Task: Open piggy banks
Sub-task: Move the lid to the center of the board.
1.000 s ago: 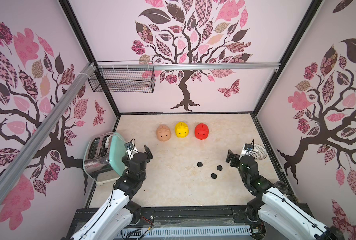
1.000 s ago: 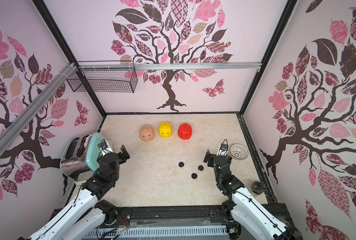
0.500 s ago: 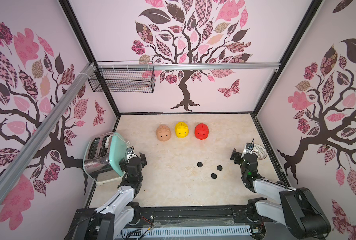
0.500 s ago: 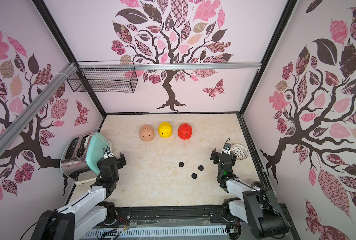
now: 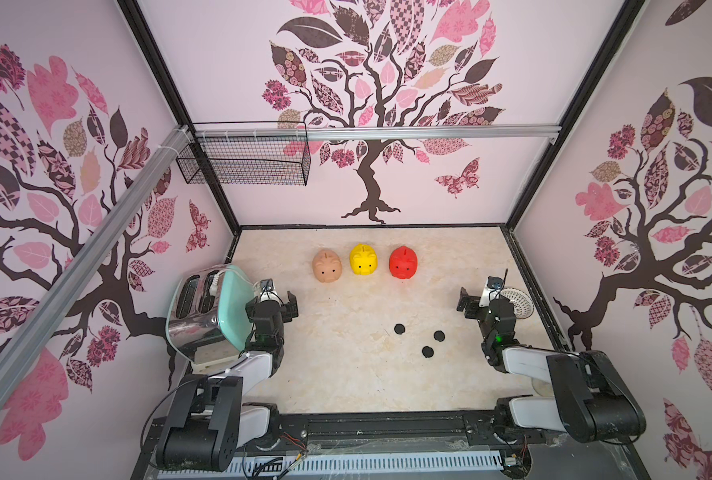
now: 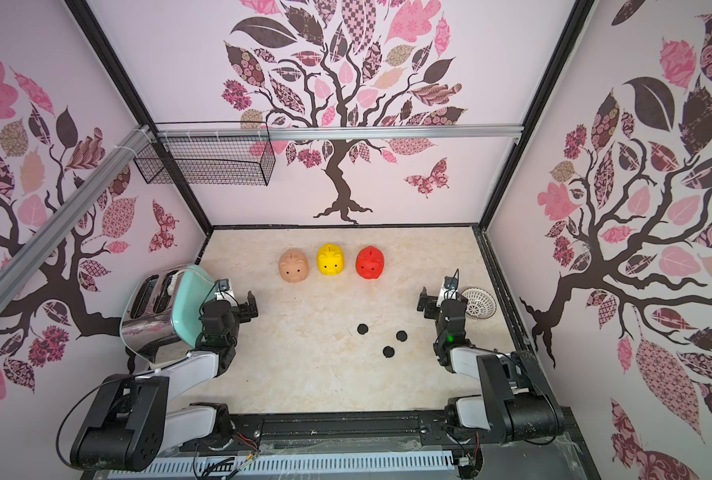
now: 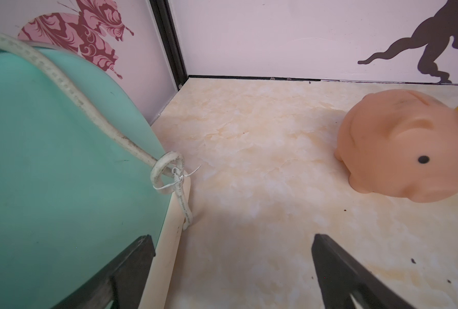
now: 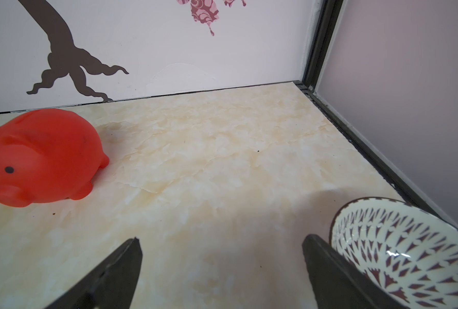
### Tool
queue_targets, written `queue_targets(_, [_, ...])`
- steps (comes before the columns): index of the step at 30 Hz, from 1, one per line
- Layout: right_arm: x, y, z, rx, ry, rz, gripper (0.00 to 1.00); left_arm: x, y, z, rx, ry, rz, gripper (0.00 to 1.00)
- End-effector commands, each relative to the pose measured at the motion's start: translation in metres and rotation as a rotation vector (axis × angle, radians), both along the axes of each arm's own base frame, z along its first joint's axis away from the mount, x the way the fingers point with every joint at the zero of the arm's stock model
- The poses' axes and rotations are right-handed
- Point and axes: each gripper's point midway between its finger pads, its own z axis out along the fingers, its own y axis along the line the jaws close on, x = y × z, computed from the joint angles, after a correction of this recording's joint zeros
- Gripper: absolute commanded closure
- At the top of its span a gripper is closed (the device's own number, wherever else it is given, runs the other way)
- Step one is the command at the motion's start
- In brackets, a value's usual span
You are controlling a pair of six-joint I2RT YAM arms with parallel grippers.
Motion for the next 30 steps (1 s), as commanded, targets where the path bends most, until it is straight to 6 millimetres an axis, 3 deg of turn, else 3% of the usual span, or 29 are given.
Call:
queue_targets(1, [0.010, 0.003, 0.012, 0.000, -0.032, 0.023, 0.00, 0.013, -0.008, 0.011, -0.001, -0.030, -0.056, 0.02])
queue_targets(5, [0.007, -0.001, 0.010, 0.004, -0.018, 0.005, 0.00, 0.014, -0.012, 0.010, -0.015, -0.027, -0.081, 0.02])
queue_targets(8, [-0.001, -0.007, 0.001, 0.000, 0.048, -0.033, 0.00, 0.003, -0.016, 0.012, -0.037, -0.032, -0.096, 0.02])
queue_targets(15, [-0.013, -0.006, 0.004, 0.033, 0.026, -0.026, 0.00, -0.018, -0.034, 0.015, 0.023, -0.035, -0.127, 0.02])
queue_targets(23, [-0.004, -0.024, -0.010, 0.088, 0.212, -0.184, 0.00, -0.014, -0.017, 0.016, 0.020, -0.041, -0.023, 0.02])
queue_targets(26, [0.002, -0.019, 0.012, 0.177, 0.216, -0.190, 0.00, -0.020, -0.006, 0.032, -0.007, -0.091, 0.071, 0.02])
queue_targets(28, [0.006, 0.008, 0.027, 0.277, 0.209, -0.060, 0.00, -0.025, -0.003, 0.044, 0.003, -0.111, 0.113, 0.02])
queue_targets(30, [0.005, 0.032, 0.028, 0.385, 0.200, 0.053, 0.00, -0.031, 0.007, 0.051, -0.017, -0.119, 0.196, 0.02])
